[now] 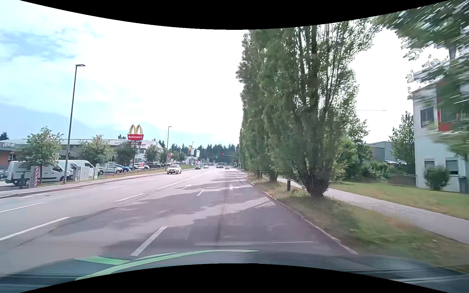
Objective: Follow the waypoints while adhering to traffic rules and regulations
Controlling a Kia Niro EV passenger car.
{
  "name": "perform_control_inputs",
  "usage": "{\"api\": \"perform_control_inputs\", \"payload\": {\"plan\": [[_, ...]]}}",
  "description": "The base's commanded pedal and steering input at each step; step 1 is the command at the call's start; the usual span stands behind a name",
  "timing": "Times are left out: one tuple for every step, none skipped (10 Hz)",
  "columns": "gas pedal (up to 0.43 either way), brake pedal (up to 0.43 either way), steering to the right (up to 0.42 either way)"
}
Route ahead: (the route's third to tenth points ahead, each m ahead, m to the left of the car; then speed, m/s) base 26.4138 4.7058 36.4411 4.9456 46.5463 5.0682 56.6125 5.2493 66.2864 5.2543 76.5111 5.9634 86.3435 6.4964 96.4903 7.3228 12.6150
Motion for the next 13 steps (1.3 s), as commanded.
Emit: {"api": "perform_control_inputs", "payload": {"plan": [[0.000,0.067,-0.004],[0.000,0.104,-0.004],[0.000,0.116,-0.004],[0.000,0.116,-0.004],[0.000,0.116,-0.004],[0.000,0.116,-0.004],[0.000,0.122,-0.004],[0.000,0.122,-0.004],[0.000,0.122,-0.004],[0.000,0.128,-0.004],[0.000,0.128,-0.004],[0.000,0.122,-0.004],[0.000,0.122,-0.004]]}}
